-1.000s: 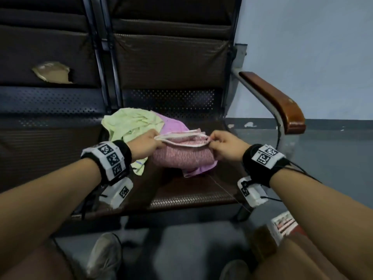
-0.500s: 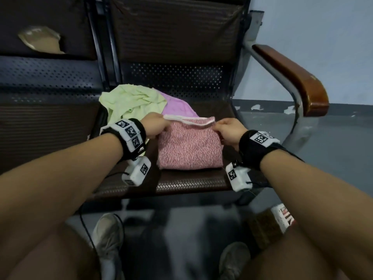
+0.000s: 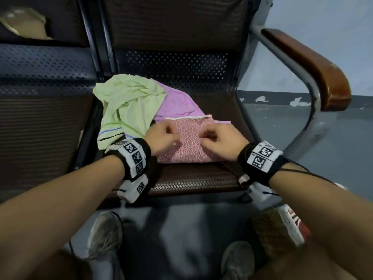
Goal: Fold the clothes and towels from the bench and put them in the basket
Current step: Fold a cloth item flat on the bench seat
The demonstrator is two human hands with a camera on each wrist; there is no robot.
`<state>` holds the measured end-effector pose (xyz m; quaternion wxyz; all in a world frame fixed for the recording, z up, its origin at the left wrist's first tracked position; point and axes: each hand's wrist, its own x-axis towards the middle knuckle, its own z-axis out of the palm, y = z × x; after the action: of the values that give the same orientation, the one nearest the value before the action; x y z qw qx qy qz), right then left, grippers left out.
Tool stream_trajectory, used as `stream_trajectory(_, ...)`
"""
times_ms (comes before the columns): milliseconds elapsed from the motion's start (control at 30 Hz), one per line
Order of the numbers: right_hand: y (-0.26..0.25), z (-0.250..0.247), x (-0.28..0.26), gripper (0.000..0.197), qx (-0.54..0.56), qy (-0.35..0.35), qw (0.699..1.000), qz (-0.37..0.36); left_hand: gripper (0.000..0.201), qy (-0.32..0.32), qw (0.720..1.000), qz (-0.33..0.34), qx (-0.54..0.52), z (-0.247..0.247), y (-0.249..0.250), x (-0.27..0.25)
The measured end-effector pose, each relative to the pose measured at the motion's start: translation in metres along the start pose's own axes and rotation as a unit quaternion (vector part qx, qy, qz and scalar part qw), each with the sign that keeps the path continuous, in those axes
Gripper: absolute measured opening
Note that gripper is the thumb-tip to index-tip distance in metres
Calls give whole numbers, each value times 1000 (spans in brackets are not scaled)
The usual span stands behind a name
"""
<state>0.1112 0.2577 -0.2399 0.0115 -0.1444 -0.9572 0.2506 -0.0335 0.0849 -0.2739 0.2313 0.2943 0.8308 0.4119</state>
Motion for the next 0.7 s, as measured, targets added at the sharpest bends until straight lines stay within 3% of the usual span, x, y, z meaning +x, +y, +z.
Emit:
stream_trajectory(67, 7, 2, -12, 66, -41, -88, 995, -20, 20, -78, 996, 30, 10, 0, -8, -15)
stream_trajectory(100, 10, 5, -17, 78, -67, -109, 992, -22, 35, -97, 994, 48, 31, 0, -13, -21)
stream_trajectory(167, 17, 11, -21, 78, -93, -96, 990, -32, 69, -119, 986, 72, 95, 0, -23, -32)
stream_trajectory(200, 18, 12, -21, 69, -93, -77, 992, -30, 75, -110, 983, 77, 128, 1, -29, -36)
stream_trajectory(267, 17, 10, -22, 46, -78, -24, 996, -24, 68, -50, 983, 72, 160, 2, -38, -41)
stream_trajectory(333, 12, 4, -23, 22, -56, 26, 997, -36, 49, 9, 988, 61, 139, -1, -40, -44)
stream_trajectory(400, 7, -4, -26, 11, -28, 56, 997, -52, 26, 39, 993, 57, 91, -5, -37, -46)
stream_trajectory(433, 5, -8, -28, 10, -8, 70, 996, -57, 21, 55, 996, 51, 51, -8, -34, -46)
stream_trajectory(533, 2, -17, -32, 20, 94, 100, 990, -28, 39, 102, 991, 26, -81, -12, -28, -44)
stream_trajectory(633, 1, -14, -31, 49, 220, 18, 975, 38, 48, 125, 981, -19, -147, -8, -30, -40)
stream_trajectory(700, 6, -7, -28, 52, 239, -32, 968, 74, 51, 131, 977, -54, -161, -5, -36, -37)
